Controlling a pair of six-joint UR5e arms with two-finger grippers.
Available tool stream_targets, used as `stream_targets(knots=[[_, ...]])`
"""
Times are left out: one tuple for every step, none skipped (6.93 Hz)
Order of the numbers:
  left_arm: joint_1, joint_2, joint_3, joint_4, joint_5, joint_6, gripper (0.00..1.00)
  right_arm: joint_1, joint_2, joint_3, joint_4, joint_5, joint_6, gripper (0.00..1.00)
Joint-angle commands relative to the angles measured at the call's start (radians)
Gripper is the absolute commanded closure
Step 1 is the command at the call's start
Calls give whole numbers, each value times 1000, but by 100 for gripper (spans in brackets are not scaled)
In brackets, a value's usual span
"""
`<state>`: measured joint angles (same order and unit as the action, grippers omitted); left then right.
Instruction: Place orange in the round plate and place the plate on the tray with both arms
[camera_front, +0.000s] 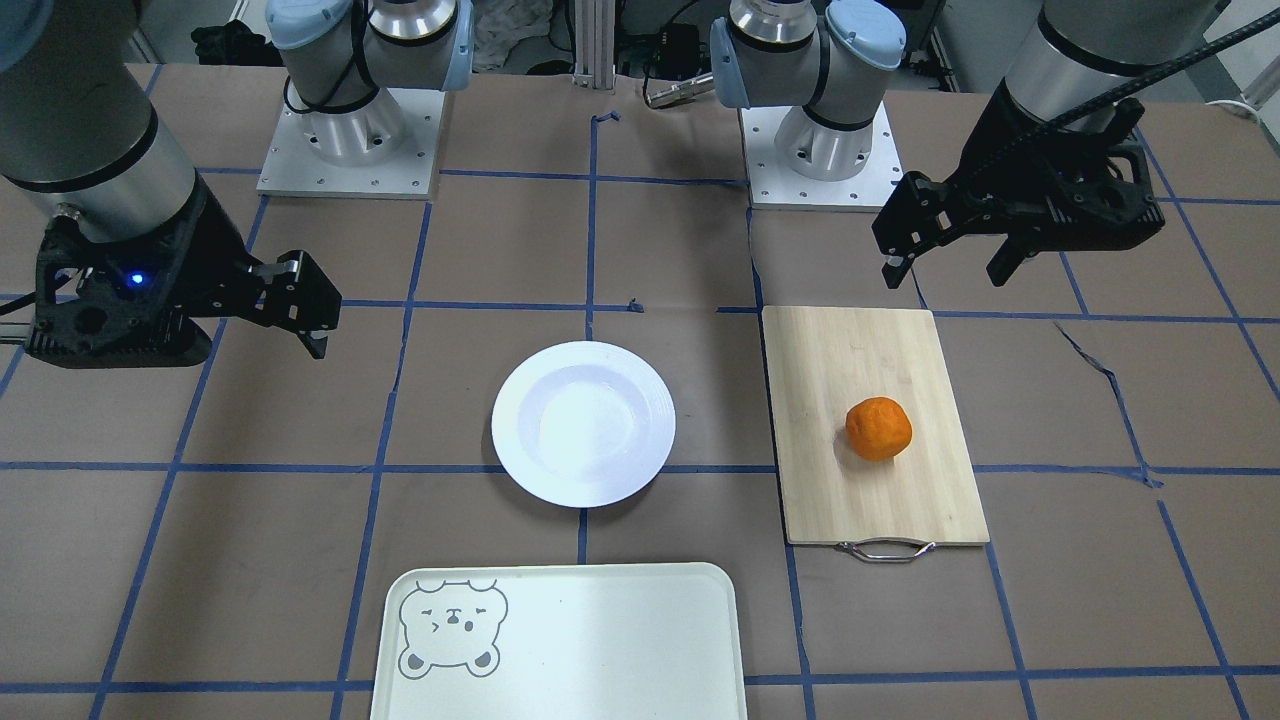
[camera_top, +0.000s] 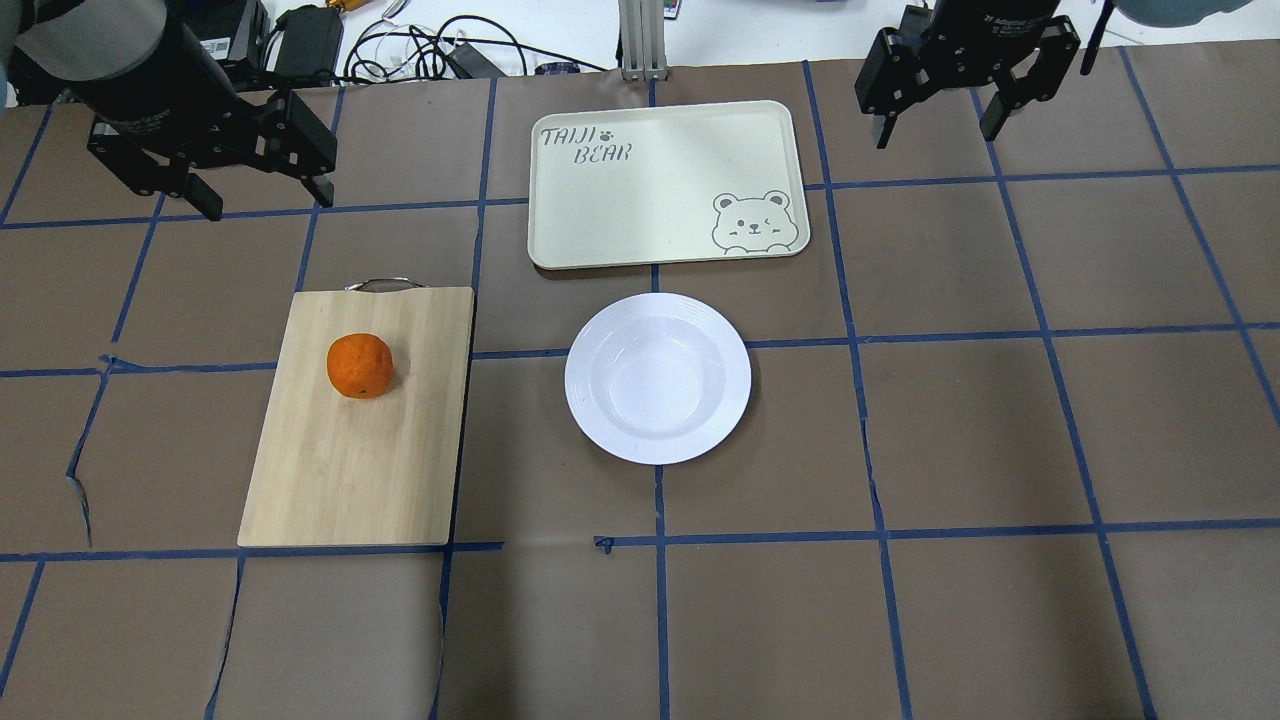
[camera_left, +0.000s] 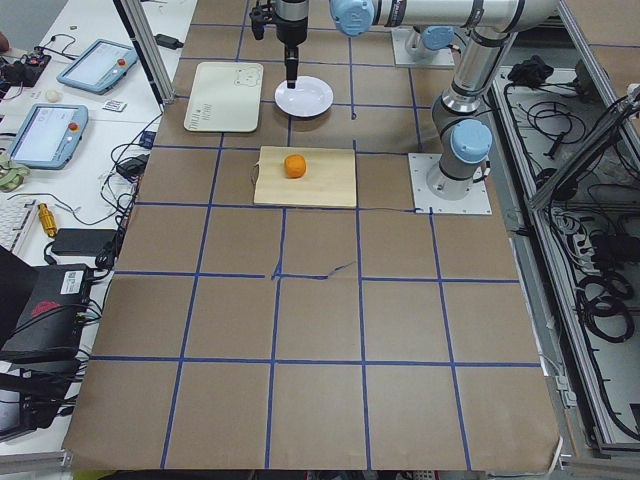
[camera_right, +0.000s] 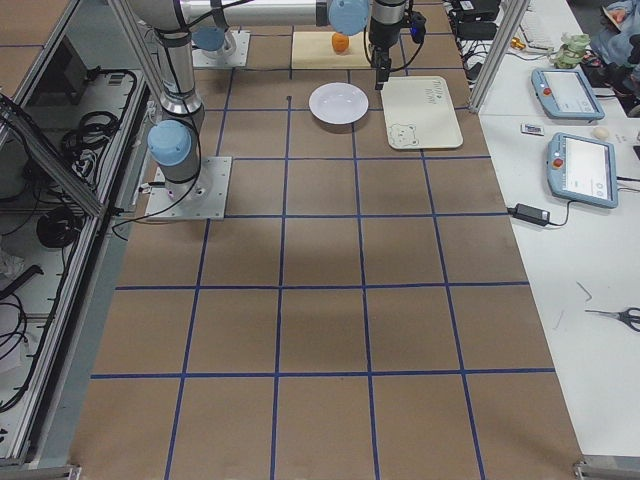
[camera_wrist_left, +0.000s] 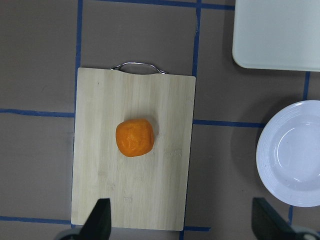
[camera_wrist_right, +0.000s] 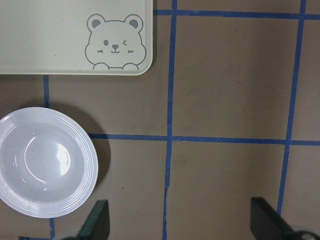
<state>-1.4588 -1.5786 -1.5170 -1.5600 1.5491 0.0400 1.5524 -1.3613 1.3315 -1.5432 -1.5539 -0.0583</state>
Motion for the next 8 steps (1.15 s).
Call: stream_targets(knots=[[0,0,-3,0,-3,0,0,0,1,2,2,0,0,0],[0,0,-8,0,6,-2,0,0,1,2,2,0,2,0],[2,-4,-11,-2,6,0,0,0,1,0,2,2,2,0],[11,-33,-14,-12,12,-2,0,0,1,0,-1,0,2,0],[17,-21,-20,-12,14,-2,0,0,1,0,-2,2,2,0],[15,-12,-29,-5,13,-2,0,0,1,0,-2,2,2,0],[20,-24,-32,-12,14,-2,0,-2,1,0,-2,2,2,0],[18,-15,-43,-12,13,-3,0,-2,1,0,-2,2,2,0]])
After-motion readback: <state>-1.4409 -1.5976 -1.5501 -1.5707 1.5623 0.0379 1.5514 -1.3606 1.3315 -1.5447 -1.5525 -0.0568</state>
